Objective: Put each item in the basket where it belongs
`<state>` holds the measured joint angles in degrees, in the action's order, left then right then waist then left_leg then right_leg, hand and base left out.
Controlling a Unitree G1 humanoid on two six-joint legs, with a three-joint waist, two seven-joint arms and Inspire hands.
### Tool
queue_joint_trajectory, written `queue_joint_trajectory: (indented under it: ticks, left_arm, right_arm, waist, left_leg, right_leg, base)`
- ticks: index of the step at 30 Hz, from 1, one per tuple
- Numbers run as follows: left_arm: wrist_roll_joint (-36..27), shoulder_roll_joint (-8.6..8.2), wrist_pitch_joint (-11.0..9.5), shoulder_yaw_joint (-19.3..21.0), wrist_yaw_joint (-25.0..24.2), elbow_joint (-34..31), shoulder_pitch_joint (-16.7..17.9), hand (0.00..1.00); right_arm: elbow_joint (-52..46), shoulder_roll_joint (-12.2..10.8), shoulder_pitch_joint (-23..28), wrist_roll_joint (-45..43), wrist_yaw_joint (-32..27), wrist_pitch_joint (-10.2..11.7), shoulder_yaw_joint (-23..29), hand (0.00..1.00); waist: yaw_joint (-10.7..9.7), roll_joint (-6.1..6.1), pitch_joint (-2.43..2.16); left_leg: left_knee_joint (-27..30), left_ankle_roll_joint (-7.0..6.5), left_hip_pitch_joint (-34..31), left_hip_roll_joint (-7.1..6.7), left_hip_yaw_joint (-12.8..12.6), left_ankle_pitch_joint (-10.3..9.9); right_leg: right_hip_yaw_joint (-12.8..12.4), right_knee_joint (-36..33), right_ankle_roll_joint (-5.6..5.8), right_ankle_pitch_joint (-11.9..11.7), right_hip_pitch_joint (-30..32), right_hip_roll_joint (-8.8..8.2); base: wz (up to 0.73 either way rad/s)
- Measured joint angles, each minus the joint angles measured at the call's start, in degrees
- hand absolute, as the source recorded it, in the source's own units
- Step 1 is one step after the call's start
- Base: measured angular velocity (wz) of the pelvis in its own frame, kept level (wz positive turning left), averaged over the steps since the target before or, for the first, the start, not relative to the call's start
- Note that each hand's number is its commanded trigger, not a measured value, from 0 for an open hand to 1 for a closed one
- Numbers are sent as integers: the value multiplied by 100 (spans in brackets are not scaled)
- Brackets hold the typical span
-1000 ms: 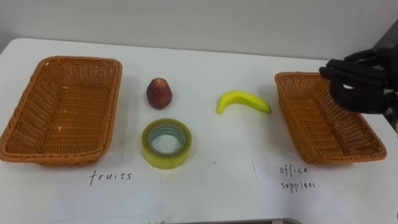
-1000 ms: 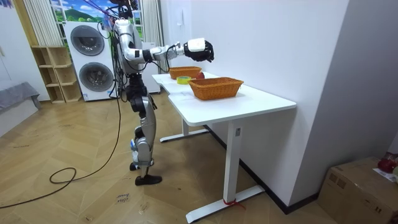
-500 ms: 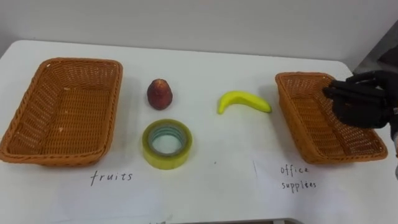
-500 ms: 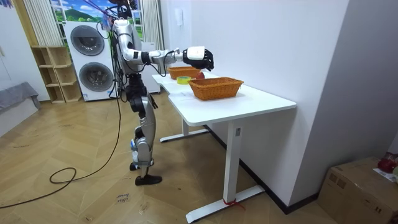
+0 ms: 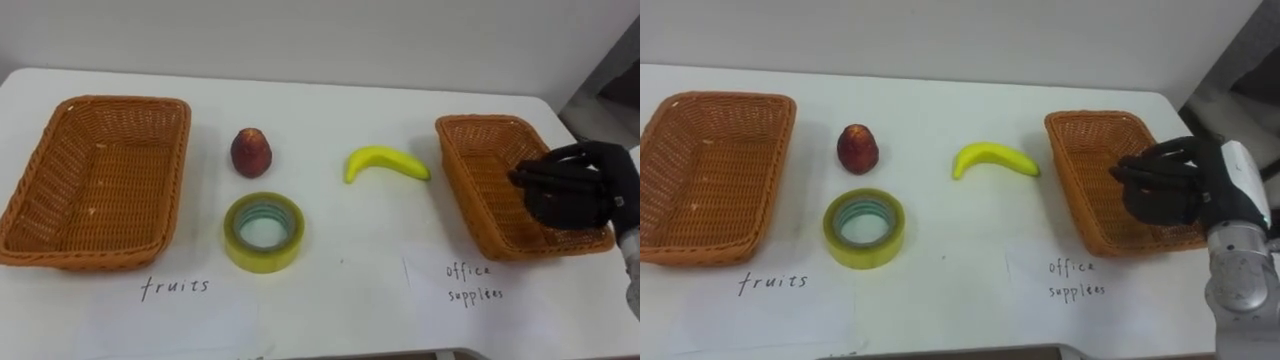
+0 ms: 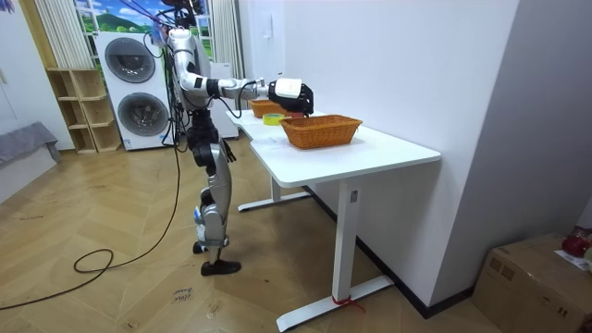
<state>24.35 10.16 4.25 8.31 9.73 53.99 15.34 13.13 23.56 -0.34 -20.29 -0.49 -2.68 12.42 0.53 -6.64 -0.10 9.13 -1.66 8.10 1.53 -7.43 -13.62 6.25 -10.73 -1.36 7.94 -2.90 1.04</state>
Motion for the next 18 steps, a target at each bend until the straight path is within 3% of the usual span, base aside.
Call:
queue_joint_trajectory:
  ticks: [13,14,15,16,17,18]
  left_arm:
    - [6,11,31,5,-4,2,43,0]
    - [6,11,31,5,-4,2,43,0]
    - [6,11,31,5,-4,2,43,0]
    - [5,11,33,5,-4,2,44,0]
    - [5,11,35,5,-3,2,42,0]
    - [5,12,38,6,-3,0,40,0]
  right_arm:
    - [207,-9,4,-51,117,-14,-1,100]
    - [207,-8,4,-51,118,-14,-1,73]
    - [207,-8,4,-52,118,-14,-1,56]
    - [207,-8,4,-55,118,-14,-1,17]
    - [207,-8,4,-58,118,-14,-1,0]
    - [206,-8,4,-56,118,-14,-3,0]
  waist:
    - [-2,0,25]
    - [-1,0,25]
    - [0,-1,26]
    - [2,-2,26]
    - [2,-4,27]
    - [2,-15,29]
  left_leg:
    - [-44,0,22,1,-6,0]
    - [-44,0,22,1,-6,0]
    - [-44,0,21,1,-6,0]
    - [-44,0,20,0,-6,0]
    - [-45,0,20,-1,-6,0]
    - [-46,0,22,-2,-6,0]
  right_leg:
    - [-2,10,1,1,-6,6]
    - [-3,10,1,1,-5,6]
    - [-3,11,1,1,-5,6]
    - [-2,11,2,1,-2,5]
    - [-2,11,2,1,-1,5]
    - [-2,12,2,2,0,4]
  base:
    - [0]
    - [0]
    - [0]
    - [0]
    - [0]
    - [0]
